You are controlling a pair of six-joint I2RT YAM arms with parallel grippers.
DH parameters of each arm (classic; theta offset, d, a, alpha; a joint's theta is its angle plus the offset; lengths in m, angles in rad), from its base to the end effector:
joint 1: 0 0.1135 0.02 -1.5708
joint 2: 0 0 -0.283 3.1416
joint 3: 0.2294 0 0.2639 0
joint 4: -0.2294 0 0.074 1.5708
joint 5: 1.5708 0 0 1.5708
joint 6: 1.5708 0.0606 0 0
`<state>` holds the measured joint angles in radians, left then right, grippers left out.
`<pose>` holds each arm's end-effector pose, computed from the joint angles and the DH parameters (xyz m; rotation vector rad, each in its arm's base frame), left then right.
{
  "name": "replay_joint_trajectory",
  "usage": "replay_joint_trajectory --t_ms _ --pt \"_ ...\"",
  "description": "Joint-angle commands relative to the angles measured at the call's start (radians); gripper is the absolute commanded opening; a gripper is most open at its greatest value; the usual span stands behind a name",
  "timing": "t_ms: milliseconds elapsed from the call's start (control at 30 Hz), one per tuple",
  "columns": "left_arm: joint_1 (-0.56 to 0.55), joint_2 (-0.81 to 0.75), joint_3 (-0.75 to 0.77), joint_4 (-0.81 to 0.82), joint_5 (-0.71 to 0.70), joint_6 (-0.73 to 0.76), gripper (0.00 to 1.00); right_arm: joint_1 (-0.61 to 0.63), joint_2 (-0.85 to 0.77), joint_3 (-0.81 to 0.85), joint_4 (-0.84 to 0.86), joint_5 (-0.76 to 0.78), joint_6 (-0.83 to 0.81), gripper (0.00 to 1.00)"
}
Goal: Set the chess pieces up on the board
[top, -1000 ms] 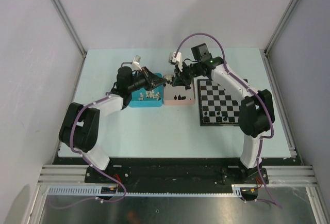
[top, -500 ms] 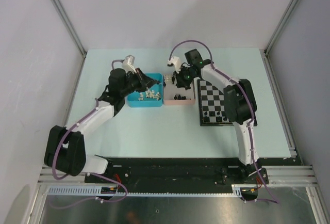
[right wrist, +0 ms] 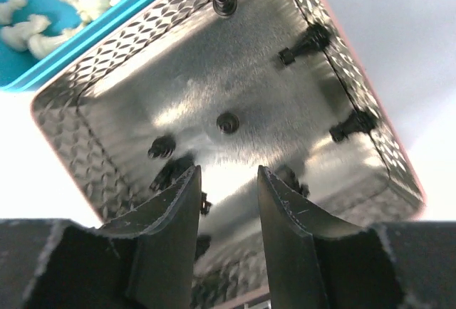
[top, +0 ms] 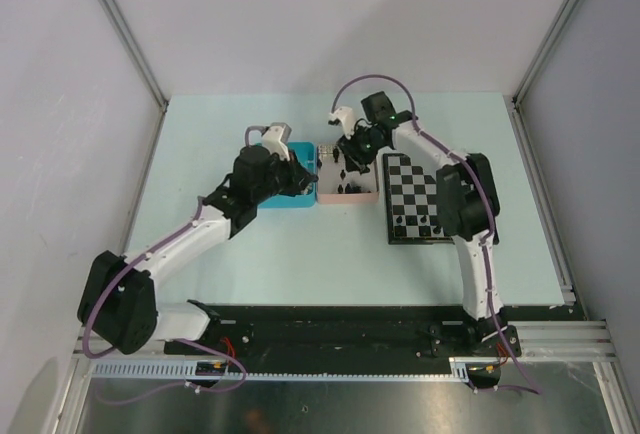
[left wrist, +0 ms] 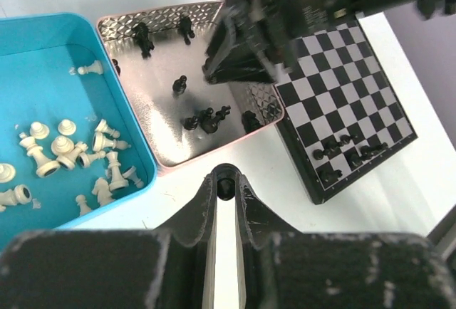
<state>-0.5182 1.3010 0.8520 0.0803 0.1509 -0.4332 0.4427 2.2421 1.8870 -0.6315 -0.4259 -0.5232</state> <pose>0.2796 -0.1699 0.2805 0.1898 2.0065 -0.7673 0.4674 0.2493 0.1942 -1.3038 2.1368 0.5094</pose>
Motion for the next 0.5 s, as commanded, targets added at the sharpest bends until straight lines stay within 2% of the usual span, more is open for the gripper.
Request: replay_joint_trajectory --t_ms 0,167,200,367,467 --pt "-0.052 -0.031 0.044 -0.010 -0.074 0.059 0.00 -0.054 -0.202 -0.028 -0.020 -0.091 0.029 0.43" --pt "-0.181 0.010 0.085 -0.010 -0.114 0.100 0.00 -0.122 -0.447 -0.161 -0.063 -0.126 0.025 0.47" --pt "-0.201 0.023 0.111 -0.010 -0.120 0.120 0.00 -0.140 -0.482 -0.228 -0.065 -0.129 0.028 0.48" --pt "-0.333 0.177 0.222 -0.014 -0.143 0.175 0.00 -0.315 -0.708 -0.413 -0.045 -0.197 0.054 0.48" --pt "-0.384 0.282 0.309 -0.027 -0.142 0.192 0.00 -0.418 -0.772 -0.492 -0.053 -0.241 0.060 0.49"
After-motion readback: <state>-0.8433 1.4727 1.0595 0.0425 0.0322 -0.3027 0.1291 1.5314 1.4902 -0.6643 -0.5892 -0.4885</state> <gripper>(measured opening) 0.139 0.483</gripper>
